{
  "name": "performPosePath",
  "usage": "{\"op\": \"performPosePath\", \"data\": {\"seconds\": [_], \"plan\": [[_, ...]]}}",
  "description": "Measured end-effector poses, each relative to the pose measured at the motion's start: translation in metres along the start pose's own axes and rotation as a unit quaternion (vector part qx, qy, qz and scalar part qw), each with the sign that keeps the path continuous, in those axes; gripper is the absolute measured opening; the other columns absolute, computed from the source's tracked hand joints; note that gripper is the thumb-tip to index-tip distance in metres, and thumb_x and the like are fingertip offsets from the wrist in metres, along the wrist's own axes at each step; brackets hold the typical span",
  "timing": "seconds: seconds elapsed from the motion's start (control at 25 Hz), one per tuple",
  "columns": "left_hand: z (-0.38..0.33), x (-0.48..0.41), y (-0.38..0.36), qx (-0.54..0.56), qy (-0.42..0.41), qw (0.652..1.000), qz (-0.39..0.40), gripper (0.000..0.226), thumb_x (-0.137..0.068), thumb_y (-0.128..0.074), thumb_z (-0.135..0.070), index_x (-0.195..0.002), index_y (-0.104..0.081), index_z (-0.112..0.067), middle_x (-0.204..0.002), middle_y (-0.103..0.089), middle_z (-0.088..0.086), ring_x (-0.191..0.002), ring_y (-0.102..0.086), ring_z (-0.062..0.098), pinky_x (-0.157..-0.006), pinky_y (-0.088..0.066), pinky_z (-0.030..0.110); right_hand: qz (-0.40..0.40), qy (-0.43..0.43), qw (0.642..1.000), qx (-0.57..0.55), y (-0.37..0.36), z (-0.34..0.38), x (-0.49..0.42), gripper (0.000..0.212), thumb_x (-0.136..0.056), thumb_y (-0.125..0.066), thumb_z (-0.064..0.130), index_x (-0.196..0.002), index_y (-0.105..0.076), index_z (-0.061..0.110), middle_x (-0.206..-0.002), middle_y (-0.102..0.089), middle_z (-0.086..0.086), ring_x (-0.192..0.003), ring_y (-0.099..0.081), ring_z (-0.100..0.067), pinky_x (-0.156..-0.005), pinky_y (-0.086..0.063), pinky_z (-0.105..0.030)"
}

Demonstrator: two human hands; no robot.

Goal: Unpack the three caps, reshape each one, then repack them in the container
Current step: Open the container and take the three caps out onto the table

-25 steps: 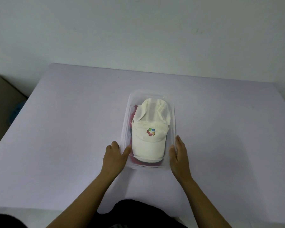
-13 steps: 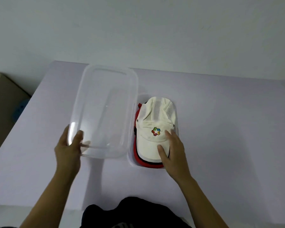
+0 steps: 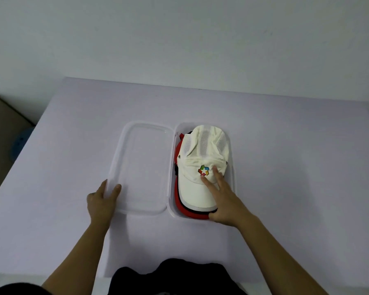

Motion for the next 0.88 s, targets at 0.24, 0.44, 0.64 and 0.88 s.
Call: {"op": "performPosePath", "data": {"seconds": [0.24,0.44,0.64,0.88], "plan": [[0.003,-0.004,-0.004,-0.096,-0.005,0.995,-0.01,0.063,-0.083,-0.065,-0.043,-0.135,-0.05,-0.011,-0.134,-0.037,0.02,-0.126,-0.037,0.039,-0.108,-0.031,0.047,0.017,0.002,0.991,0.135,0.005,0.006,-0.007,0.117,-0.069,-0.077,0.032,-0.148,0.009,0.027,-0.154,0.027,-0.01,-0.145,0.0,-0.03,-0.105,-0.037,-0.039],[-0.026,0.01,-0.01,-0.205,-0.05,0.976,-0.052,0.068,-0.089,-0.056,-0.04,-0.146,-0.03,-0.014,-0.148,-0.024,0.021,-0.13,-0.026,0.043,-0.103,-0.03,0.057,0.027,-0.017,0.996,0.086,0.003,0.007,-0.009,0.111,-0.074,-0.065,0.014,-0.146,0.019,0.022,-0.152,0.032,-0.007,-0.144,0.014,-0.032,-0.105,-0.04,-0.04],[-0.11,0.051,-0.074,-0.052,-0.21,0.974,0.059,0.055,-0.097,-0.047,-0.025,-0.146,-0.029,-0.005,-0.146,-0.039,0.017,-0.129,-0.044,0.03,-0.105,-0.036,0.037,-0.093,-0.034,0.995,0.029,0.011,0.012,0.001,0.083,-0.084,-0.039,-0.009,-0.148,0.008,0.014,-0.158,0.013,-0.006,-0.146,-0.001,-0.03,-0.102,-0.044,-0.036],[-0.141,0.078,-0.136,-0.081,-0.203,0.964,0.151,0.049,-0.102,-0.031,-0.021,-0.146,-0.022,-0.002,-0.141,-0.044,0.023,-0.126,-0.046,0.039,-0.101,-0.036,0.038,-0.293,0.02,0.956,0.013,0.055,0.011,0.023,0.07,-0.081,-0.051,-0.011,-0.145,-0.027,0.004,-0.152,-0.026,-0.017,-0.131,-0.041,-0.042,-0.084,-0.053,-0.04]]}}
Point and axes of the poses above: each hand's wrist, its own x-axis away from the middle knuckle, its own y-axis out of the back of the hand, z = x × y, the point moved 7 cm from there along -x, towards the middle knuckle
